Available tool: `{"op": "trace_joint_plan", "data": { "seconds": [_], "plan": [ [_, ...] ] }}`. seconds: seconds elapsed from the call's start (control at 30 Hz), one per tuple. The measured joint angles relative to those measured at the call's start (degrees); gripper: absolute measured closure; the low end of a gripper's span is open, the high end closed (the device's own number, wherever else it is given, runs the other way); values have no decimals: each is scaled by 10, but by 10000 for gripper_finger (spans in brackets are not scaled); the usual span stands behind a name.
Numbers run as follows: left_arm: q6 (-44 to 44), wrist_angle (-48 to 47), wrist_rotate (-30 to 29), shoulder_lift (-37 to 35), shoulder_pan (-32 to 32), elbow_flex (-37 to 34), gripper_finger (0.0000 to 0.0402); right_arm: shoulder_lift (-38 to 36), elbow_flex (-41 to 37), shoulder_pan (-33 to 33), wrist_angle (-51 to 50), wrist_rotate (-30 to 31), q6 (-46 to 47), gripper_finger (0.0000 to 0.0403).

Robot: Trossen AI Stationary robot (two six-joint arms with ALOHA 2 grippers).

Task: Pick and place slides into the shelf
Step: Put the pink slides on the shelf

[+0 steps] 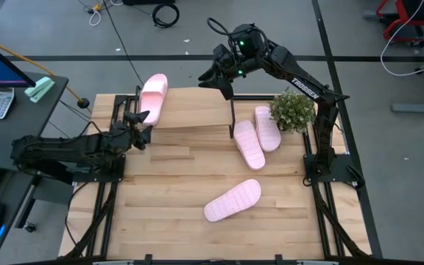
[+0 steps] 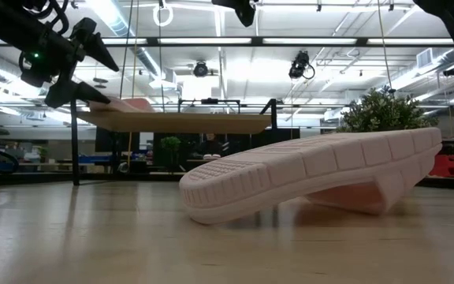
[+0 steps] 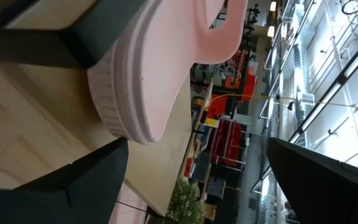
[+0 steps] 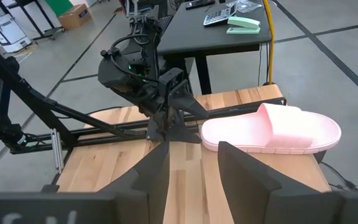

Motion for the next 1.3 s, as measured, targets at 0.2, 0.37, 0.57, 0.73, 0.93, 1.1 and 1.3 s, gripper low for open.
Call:
{"op": "trace_joint_plan", "data": {
  "seconds": [0.2, 0.37, 0.57, 0.73, 0.93, 1.1, 1.3],
  "plan": [
    [27, 0, -7, 0, 3, 0, 12, 0, 0, 0, 0, 0, 1, 261],
    [32, 0, -17, 0, 3, 0, 13, 0, 0, 0, 0, 0, 1, 261],
    [32, 0, -31, 0, 3, 0, 13, 0, 0, 0, 0, 0, 1, 261],
    [34, 0, -33, 0, 3, 0, 13, 0, 0, 0, 0, 0, 1, 261],
    [35, 13, -29, 0, -2, 0, 12, 0, 0, 0, 0, 0, 1, 261],
    [68, 27, -27, 0, -9, 0, 12, 0, 0, 0, -5, 0, 1, 261],
    [148, 76, 13, 0, -26, 0, 12, 0, 0, -2, -53, 0, -3, 261]
  ]
}}
